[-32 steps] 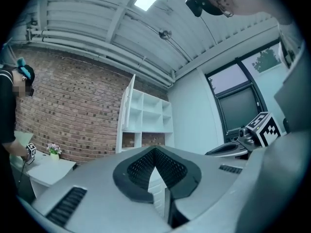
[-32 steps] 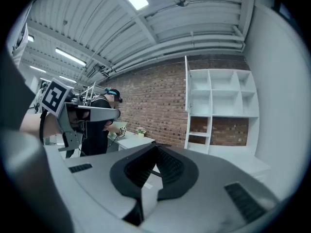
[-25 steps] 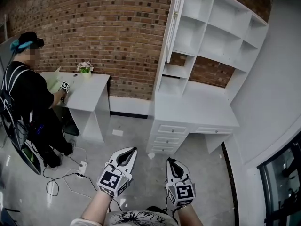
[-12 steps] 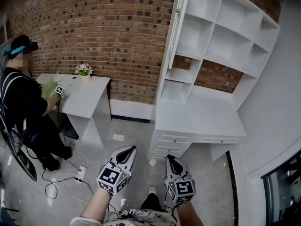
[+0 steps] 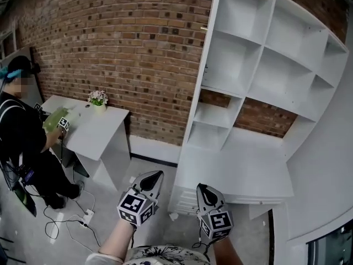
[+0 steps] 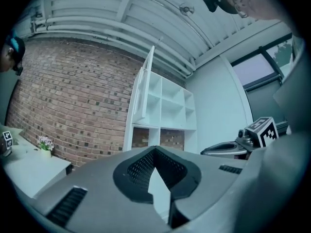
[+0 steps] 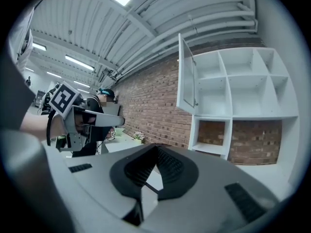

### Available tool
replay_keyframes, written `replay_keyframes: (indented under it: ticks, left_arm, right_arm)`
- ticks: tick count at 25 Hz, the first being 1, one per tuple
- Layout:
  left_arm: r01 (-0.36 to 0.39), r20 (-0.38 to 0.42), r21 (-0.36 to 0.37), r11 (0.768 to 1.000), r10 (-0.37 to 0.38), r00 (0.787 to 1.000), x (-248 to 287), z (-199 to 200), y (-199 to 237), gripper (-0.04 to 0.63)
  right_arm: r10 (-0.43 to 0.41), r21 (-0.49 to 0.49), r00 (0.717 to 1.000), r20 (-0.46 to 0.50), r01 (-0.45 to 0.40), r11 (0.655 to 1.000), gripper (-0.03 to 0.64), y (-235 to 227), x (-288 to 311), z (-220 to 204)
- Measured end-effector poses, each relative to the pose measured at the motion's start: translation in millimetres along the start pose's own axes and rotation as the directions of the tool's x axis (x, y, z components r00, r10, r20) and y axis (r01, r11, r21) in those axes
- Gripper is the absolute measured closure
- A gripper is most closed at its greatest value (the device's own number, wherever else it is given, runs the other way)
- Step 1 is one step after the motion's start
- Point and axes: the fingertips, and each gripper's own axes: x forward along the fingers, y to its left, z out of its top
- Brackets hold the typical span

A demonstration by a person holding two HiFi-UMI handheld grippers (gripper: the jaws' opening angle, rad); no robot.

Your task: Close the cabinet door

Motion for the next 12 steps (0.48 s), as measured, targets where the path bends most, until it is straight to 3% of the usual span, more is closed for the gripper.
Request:
replay_keyframes:
  ticks: [7,12]
  left_arm:
    - [0.018,0.119,-0.073,0.997,-0.009,0.993,72,27,28,0.584]
    - [0.044,0.209,0.044,0.998,-0.052,0.977,117,70,58,0.584]
  right_arm:
    - [0.0,-0.004,1.0,0.004,0.0,1.0,0.612,-66,52,9]
    - [-0.025,-0.028,0.998,0.053,0.026,0.999,0.612,-98,94,26]
